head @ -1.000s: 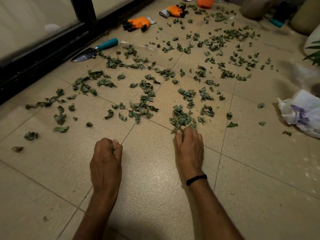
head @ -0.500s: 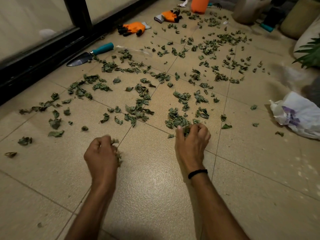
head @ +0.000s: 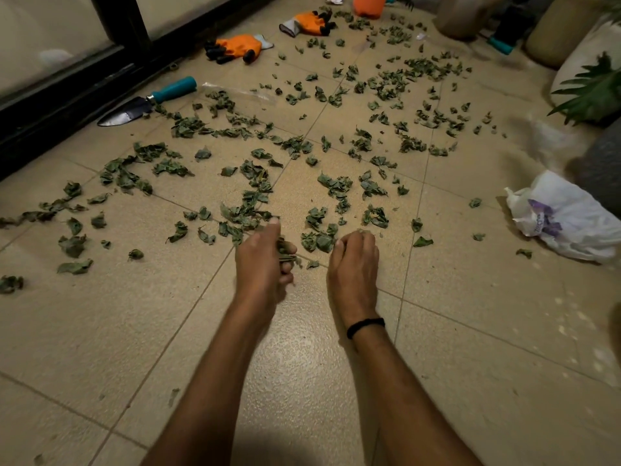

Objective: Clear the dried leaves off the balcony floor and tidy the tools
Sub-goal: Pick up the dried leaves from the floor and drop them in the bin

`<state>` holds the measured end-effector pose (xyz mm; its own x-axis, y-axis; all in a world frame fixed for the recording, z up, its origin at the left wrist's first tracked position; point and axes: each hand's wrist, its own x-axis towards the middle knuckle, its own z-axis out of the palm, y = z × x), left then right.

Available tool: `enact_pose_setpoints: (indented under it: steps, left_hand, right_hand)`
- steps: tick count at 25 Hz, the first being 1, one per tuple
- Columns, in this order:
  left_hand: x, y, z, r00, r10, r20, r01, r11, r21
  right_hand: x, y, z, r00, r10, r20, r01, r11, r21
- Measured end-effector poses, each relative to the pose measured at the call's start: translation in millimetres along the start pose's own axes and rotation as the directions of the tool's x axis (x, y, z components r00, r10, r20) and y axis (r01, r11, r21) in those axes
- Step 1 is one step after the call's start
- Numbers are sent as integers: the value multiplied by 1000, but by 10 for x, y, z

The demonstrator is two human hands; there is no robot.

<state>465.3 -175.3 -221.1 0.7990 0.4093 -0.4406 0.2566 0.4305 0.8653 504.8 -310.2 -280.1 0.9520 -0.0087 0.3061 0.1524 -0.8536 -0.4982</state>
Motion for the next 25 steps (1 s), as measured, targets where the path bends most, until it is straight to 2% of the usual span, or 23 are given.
enact_pose_setpoints:
  steps: [1, 2, 3, 4, 6, 7, 8, 9, 11, 13, 14, 16, 18, 20, 21, 22, 23, 25]
  left_hand:
    - [53, -86, 57, 978, 204, -45, -182, 939, 293]
    - [103, -182, 117, 923, 384, -1, -325, 782, 532]
    - [144, -272, 181, 869, 487, 85, -401, 595, 697]
    - [174, -361, 245, 831, 532, 159, -420, 415, 807]
    - [202, -555, 338, 778, 577, 249, -375, 108, 921]
    - [207, -643, 349, 760, 586, 280, -344, -2, 939]
    - [202, -701, 338, 749, 591, 300, -325, -67, 943]
    - [196, -736, 312, 745, 597, 299, -319, -76, 945]
    - [178, -756, 270, 732, 624, 271, -340, -10, 940]
    - [129, -712, 248, 711, 666, 225, -390, 107, 915]
    - [84, -670, 230, 720, 673, 169, -398, 201, 895]
    - [14, -604, 136, 778, 628, 9, -369, 447, 815]
    - [-24, -514, -21, 855, 500, -138, -323, 722, 612]
    - [-43, -420, -177, 926, 286, -248, -217, 938, 272]
    - [-47, -374, -236, 946, 155, -283, -140, 988, 71]
    - [-58, -320, -296, 955, 30, -296, -68, 990, -121]
    - [-78, -269, -351, 955, -72, -288, -10, 962, -273]
    - [-140, -206, -446, 951, -189, -243, 64, 893, -446]
  right_hand:
    - [-56, 3, 7, 998, -49, -29, 48, 999, -4]
    - [-95, 2, 3, 998, -33, -49, 34, 999, 24]
    - [-104, -14, -14, 996, 54, -71, -48, 996, 80]
    - [-89, -35, -29, 983, 158, -91, -143, 978, 152]
    - [-59, -42, -40, 956, 270, -112, -227, 927, 298]
    - [-53, -26, -46, 951, 288, -115, -232, 907, 353]
    - [-54, -15, -59, 953, 278, -117, -215, 899, 381]
    - [-58, -19, -72, 963, 247, -110, -188, 903, 385]
    - [-62, 13, -58, 988, 149, -30, -132, 939, 316]
    - [-61, 24, -32, 993, 74, 87, -87, 983, 160]
    - [-68, 33, -7, 993, 44, 111, -52, 996, 72]
    - [-75, 30, 17, 999, -20, 50, 21, 1000, -7]
    - [-96, 40, -6, 999, -27, -35, 30, 995, 92]
    - [-64, 43, -66, 991, 131, -38, -108, 923, 370]
    - [-55, 41, -87, 982, 189, -30, -156, 881, 447]
    - [-60, 30, -89, 977, 214, -24, -180, 871, 458]
    - [-64, 30, -77, 976, 219, 0, -196, 874, 444]
    - [-59, -1, -62, 984, 169, 57, -178, 915, 362]
